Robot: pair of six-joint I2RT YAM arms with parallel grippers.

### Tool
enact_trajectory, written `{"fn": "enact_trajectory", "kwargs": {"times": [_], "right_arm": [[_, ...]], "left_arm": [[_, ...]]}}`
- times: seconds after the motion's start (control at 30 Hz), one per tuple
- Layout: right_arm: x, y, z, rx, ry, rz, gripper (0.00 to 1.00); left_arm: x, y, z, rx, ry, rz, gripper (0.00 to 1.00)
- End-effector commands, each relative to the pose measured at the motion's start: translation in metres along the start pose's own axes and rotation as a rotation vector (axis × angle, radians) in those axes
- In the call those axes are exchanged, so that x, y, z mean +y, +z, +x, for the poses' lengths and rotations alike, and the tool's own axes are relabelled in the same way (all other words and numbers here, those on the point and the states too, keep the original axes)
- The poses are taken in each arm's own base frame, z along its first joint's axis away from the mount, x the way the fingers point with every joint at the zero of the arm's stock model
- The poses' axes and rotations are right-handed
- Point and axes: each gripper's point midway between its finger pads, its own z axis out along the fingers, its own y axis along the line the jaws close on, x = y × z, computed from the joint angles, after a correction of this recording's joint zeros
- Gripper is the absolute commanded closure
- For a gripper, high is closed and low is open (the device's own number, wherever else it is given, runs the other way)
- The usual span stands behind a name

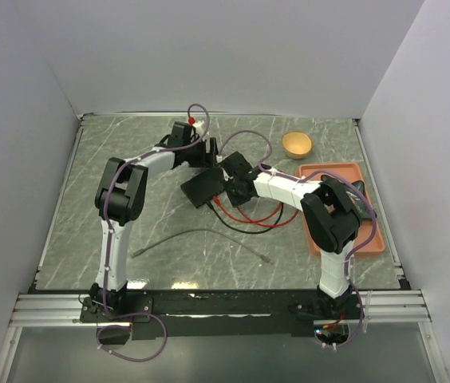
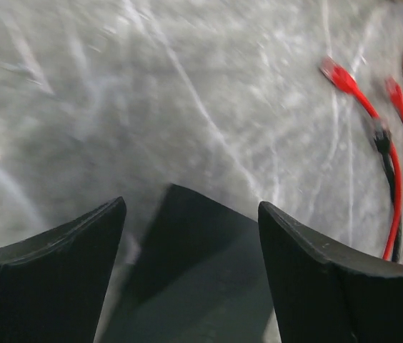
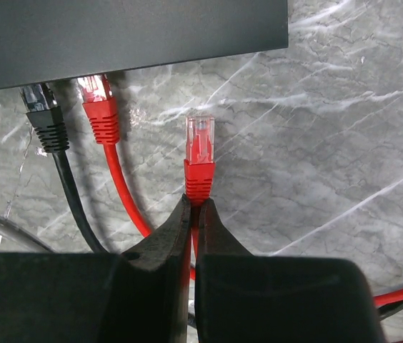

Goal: Insert the plug into the switch port

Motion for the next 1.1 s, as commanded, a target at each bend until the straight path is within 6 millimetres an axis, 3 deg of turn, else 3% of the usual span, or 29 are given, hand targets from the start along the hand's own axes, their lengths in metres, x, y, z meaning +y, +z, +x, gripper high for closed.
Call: {"fn": "enact_trajectory", "kwargs": {"times": [0.0,0.3,0.57,1.07], "right_arm": [[-0.001,-0.002,-0.014,-0.019,-0.001,0.0,1.0],[0.011,0.004,-0.007,0.009,-0.022,-0.036,1.0],[0.019,0.004,-0.004,0.009,-0.025,-0.049,1.0],[0.047,0.0,-0.027,-0.032,-0.036,-0.079,1.0]], "left_arm": [[-0.009,-0.005,0.037,0.087,-0.016,0.024,0.19],[-0.014,-0.018,0.057,0.089,-0.039,0.048,0.35],[-0.008,-0.024,0.064,0.093,-0.067,0.013,0.34],[0.004,-0.041,0.068,0.058,-0.109,0.01,0.35]]}}
